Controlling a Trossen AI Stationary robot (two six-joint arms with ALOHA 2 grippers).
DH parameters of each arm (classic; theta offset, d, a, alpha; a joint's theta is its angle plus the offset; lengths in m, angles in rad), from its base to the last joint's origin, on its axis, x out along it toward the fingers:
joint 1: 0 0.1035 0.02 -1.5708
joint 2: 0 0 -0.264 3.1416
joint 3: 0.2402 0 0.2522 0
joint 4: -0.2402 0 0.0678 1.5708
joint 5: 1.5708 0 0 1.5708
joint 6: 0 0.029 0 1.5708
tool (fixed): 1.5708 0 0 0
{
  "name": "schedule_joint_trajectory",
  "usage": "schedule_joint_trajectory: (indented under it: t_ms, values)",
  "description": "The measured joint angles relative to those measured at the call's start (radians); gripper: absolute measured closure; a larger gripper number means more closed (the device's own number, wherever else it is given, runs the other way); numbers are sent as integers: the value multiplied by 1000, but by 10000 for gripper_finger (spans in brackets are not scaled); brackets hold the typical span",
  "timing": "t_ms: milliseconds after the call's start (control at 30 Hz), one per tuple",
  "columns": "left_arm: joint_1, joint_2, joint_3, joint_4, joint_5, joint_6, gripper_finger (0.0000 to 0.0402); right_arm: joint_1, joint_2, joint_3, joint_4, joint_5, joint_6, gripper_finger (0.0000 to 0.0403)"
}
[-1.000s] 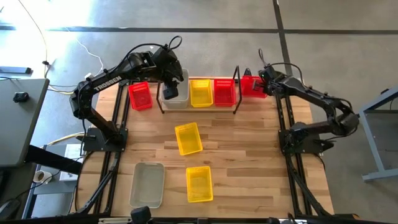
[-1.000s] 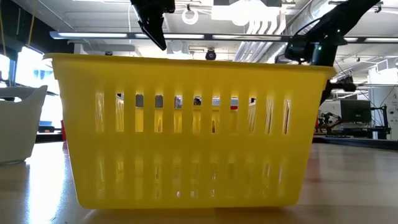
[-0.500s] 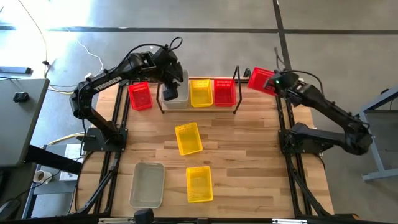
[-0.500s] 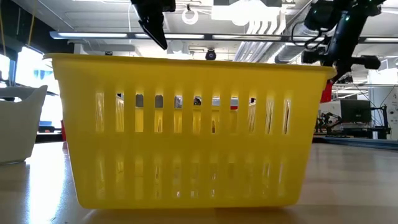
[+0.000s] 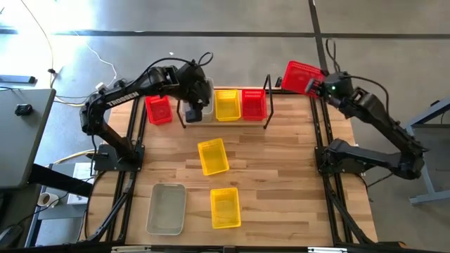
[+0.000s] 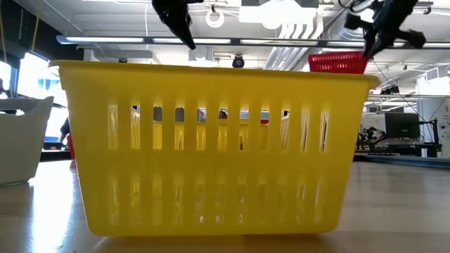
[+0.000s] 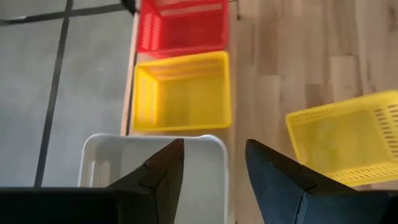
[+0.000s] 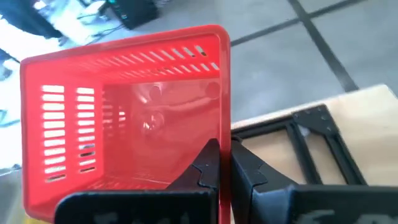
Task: Stack baskets on shelf by color
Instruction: Stack the right red bin on the red bin on the shelf
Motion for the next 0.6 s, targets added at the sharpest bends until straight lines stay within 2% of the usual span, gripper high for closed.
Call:
schedule_joint_trajectory:
  t_ms: [367,600]
  values:
    - [-126,0,0,2,0,86,238,142,134,248,-134,-155,-73,403]
    - [-229,0,0,7,-10,87,238,258,253,370,-245,-262,-89,403]
